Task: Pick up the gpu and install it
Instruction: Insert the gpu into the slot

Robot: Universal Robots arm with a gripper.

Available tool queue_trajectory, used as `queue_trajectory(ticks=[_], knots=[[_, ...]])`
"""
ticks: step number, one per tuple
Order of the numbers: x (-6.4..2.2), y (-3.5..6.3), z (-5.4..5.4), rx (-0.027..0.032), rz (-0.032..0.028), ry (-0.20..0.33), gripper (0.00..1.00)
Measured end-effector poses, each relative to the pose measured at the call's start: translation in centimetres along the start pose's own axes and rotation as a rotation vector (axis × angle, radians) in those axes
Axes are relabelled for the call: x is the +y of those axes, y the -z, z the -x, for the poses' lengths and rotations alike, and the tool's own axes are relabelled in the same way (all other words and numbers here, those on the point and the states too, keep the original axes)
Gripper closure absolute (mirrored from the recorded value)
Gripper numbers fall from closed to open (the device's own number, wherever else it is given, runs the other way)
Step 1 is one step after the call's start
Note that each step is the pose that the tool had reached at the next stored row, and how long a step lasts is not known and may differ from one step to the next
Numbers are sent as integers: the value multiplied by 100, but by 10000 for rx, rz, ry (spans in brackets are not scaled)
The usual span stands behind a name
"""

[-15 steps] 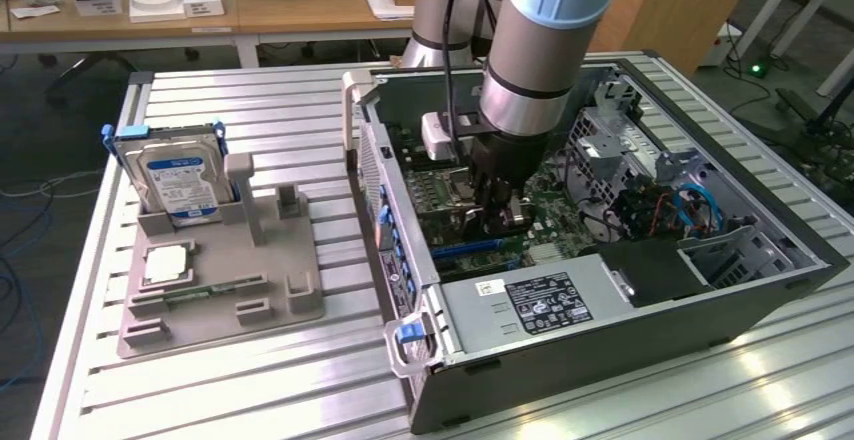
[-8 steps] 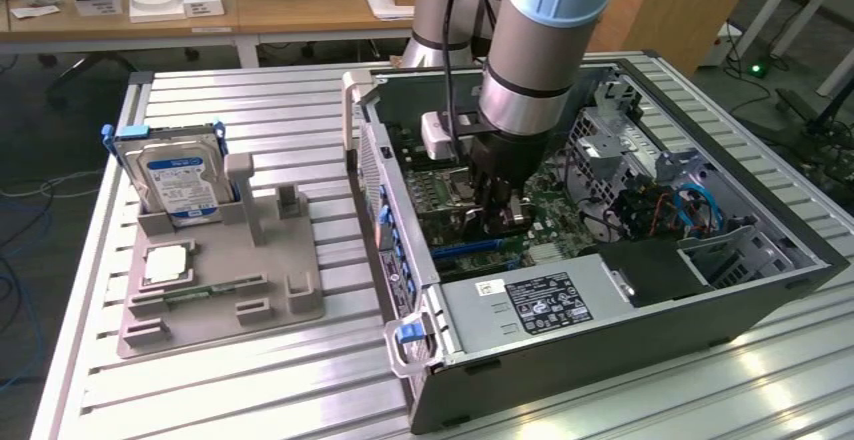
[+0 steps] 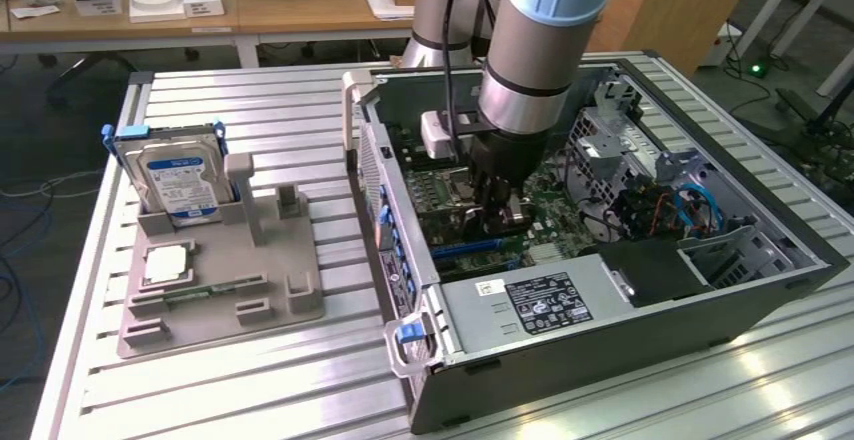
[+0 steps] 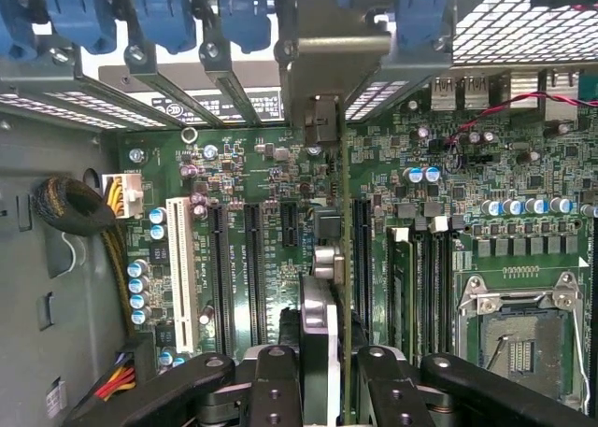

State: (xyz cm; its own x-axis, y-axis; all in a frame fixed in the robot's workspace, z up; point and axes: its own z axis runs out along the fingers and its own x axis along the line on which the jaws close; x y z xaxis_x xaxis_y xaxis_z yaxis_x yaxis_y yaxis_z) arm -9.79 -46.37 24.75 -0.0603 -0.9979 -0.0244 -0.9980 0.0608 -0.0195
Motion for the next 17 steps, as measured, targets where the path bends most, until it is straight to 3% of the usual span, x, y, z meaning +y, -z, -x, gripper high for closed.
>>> queue_trajectory(ticks=[17], knots=[[12,-29,10,2,-1,-81,72]])
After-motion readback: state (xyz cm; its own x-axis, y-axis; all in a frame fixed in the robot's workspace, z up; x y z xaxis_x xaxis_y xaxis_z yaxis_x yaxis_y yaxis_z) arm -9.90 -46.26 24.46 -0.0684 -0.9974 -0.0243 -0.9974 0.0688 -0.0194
